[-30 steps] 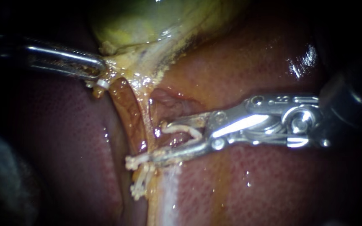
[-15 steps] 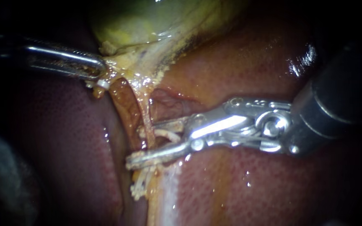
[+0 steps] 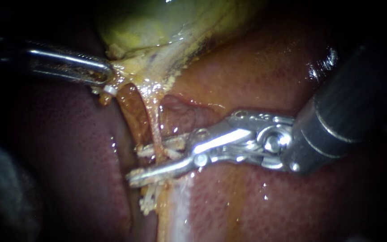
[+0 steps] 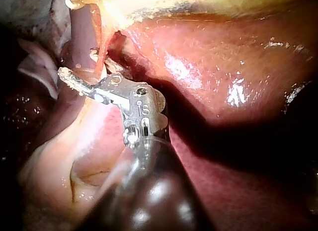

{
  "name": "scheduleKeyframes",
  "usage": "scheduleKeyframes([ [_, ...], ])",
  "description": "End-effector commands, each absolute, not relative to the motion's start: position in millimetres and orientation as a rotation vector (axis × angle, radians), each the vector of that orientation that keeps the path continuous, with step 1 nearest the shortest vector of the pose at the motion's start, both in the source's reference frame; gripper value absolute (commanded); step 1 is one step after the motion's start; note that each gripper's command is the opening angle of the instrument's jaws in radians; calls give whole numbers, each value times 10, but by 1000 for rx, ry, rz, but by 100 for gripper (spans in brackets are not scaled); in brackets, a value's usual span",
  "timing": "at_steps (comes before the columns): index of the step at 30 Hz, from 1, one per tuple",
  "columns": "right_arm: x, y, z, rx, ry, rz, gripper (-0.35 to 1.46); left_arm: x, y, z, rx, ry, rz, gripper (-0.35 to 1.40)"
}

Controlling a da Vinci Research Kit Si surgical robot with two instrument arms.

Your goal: Clipping second clip right tube

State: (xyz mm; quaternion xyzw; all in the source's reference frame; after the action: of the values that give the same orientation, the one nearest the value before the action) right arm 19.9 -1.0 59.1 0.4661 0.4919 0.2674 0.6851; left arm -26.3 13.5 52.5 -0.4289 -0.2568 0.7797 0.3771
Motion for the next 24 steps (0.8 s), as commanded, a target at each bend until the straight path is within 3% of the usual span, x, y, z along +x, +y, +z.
scheduleKeyframes([
  [1,199,-10,592,1045,1106,598,45,-263,135,525,-1097,-657,1994,-35],
  [13,200,-10,587,1071,1129,608,45,-263,135,525,-1097,-656,1994,-35],
  [24,208,-14,542,1172,1207,590,45,-263,135,525,-1097,-656,1994,-35],
])
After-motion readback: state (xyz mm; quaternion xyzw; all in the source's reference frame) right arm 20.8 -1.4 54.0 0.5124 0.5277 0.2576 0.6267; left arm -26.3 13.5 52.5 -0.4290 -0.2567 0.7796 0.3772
